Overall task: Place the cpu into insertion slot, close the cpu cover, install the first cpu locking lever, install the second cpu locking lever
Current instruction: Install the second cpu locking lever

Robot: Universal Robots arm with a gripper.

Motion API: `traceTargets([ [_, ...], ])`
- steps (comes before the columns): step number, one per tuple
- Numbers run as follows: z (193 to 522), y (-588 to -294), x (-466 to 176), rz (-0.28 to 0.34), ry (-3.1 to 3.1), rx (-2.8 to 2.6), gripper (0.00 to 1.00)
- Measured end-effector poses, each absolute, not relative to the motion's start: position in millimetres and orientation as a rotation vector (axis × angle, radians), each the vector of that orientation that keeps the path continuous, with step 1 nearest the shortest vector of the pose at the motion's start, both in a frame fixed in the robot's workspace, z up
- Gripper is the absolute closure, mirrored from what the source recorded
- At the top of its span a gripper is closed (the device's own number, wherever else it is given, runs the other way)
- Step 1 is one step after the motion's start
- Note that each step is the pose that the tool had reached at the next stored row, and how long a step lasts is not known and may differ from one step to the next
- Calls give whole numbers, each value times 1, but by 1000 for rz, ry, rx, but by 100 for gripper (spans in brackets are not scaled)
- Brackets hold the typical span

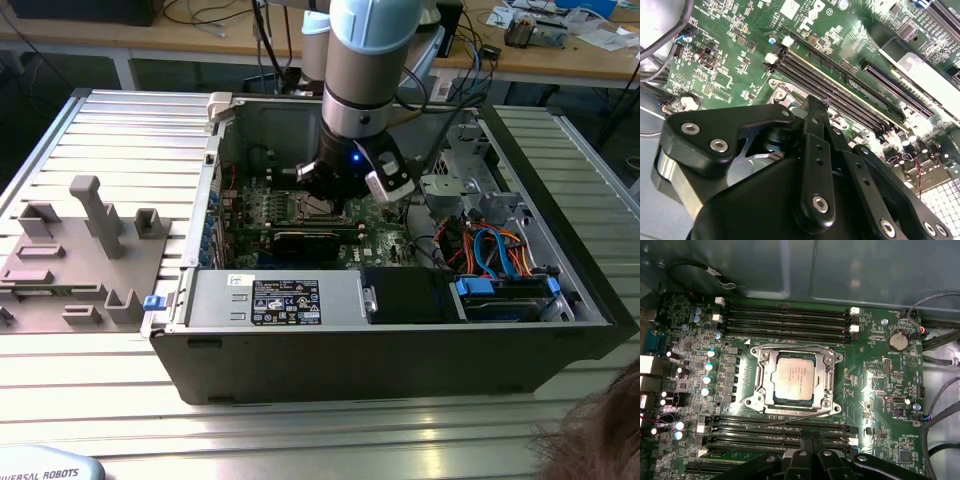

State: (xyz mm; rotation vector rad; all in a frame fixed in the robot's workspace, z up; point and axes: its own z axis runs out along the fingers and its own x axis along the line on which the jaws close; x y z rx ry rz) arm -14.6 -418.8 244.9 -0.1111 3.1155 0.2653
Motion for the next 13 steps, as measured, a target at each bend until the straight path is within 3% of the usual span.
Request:
traceTargets([
  [13, 240, -419, -16, 265, 3116, -111, 89],
])
